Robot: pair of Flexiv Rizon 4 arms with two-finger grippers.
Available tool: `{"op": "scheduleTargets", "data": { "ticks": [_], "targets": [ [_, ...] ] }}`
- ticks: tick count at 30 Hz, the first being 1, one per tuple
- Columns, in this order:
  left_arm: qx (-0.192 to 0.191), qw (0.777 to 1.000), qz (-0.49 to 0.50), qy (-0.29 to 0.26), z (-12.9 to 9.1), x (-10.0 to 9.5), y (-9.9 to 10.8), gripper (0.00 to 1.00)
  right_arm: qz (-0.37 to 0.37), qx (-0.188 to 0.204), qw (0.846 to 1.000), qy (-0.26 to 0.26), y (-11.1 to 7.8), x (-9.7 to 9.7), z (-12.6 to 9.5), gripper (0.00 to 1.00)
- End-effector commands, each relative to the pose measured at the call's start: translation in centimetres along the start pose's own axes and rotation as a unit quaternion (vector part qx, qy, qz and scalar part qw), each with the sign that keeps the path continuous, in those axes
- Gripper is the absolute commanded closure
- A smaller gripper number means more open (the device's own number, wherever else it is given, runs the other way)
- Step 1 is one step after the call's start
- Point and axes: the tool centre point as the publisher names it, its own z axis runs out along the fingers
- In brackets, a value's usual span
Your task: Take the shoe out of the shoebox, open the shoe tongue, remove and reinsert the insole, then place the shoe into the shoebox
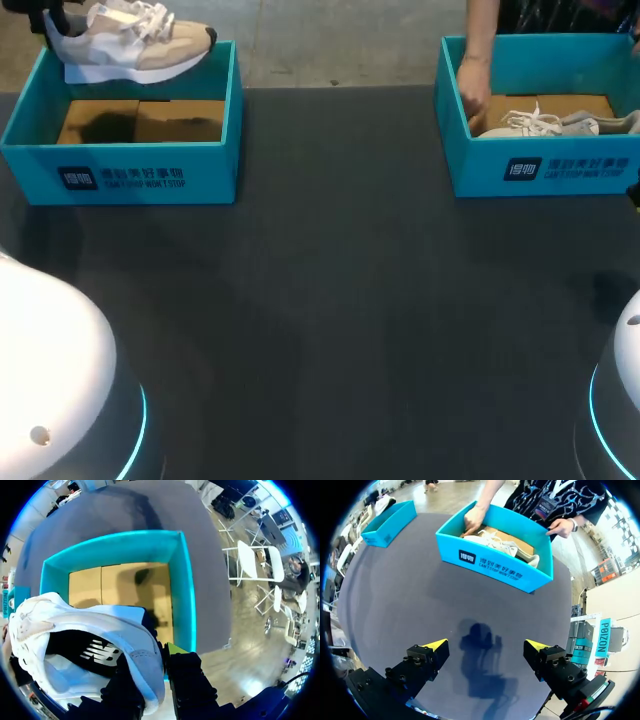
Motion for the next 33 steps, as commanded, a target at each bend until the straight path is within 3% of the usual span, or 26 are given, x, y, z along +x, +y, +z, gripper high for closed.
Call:
{"op": "scheduleTargets", "data": {
  "ticks": [1, 27, 33],
  "targets": [
    [-0.029, 0.999, -0.010, 0.008, -1.6, -0.2, -2.9, 1.00, -0.001, 0.000, 1.000, 0.001, 0.0, 0.0, 0.1, 0.00],
    [-0.031, 0.999, -0.018, 0.017, -2.1, -0.4, -3.4, 1.00, -0.001, 0.000, 1.000, 0.001, 0.0, 0.0, 0.1, 0.00],
    [-0.043, 0.998, -0.036, 0.032, -2.4, -1.6, -5.6, 1.00, -0.001, 0.000, 1.000, 0.001, 0.0, 0.0, 0.1, 0.00]
  ]
}}
